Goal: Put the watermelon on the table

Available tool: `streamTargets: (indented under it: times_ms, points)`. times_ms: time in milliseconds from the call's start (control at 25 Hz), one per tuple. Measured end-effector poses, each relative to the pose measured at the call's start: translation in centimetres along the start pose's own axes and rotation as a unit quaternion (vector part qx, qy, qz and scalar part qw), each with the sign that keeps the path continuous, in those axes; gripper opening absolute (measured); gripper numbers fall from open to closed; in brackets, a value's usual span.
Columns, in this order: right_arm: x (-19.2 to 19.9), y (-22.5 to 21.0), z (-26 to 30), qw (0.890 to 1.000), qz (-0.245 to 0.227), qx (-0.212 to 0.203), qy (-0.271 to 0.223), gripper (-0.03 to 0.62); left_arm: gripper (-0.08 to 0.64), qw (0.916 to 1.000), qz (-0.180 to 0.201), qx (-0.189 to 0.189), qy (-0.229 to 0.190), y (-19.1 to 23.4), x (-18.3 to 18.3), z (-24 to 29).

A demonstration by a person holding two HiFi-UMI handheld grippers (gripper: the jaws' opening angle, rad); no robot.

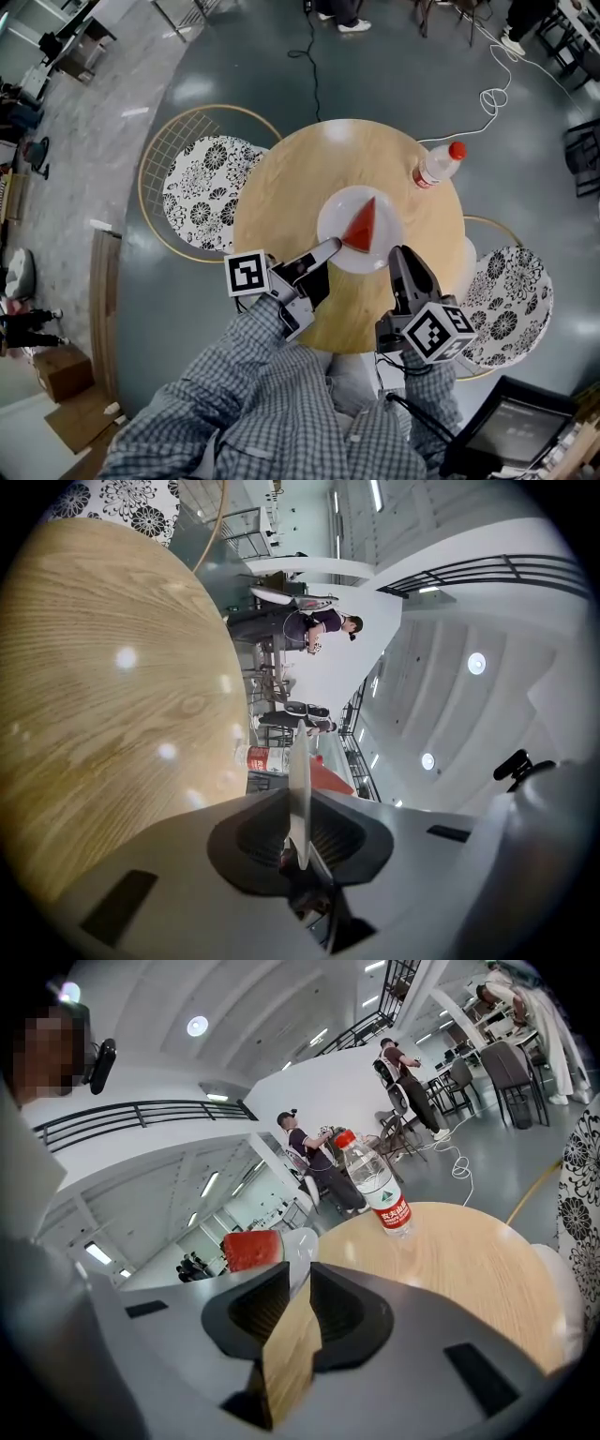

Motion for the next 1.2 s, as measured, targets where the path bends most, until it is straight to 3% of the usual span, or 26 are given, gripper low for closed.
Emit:
streamTargets:
  times_ms: [960,1200]
  points:
    - [-2.4,-5.7,12.4,0.998,0.008,0.063,-0.015,0.074,0.049,0.9996,-0.010,-0.018,0.022,6.2,-11.0,7.6]
    - [-2.2,-7.2,14.8,0.995,-0.036,0.090,-0.009,0.074,0.049,0.9993,-0.015,-0.028,0.020,8.2,-12.6,9.0]
Point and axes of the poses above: the fingertips, and each gripper's own axes: z forward along the fingers, y to its left, x out of its underside, the point moved 7 cm from there along -z, backward along the fingers, and after that the axes turned 1 degree about -x, right-handed, at the moved point
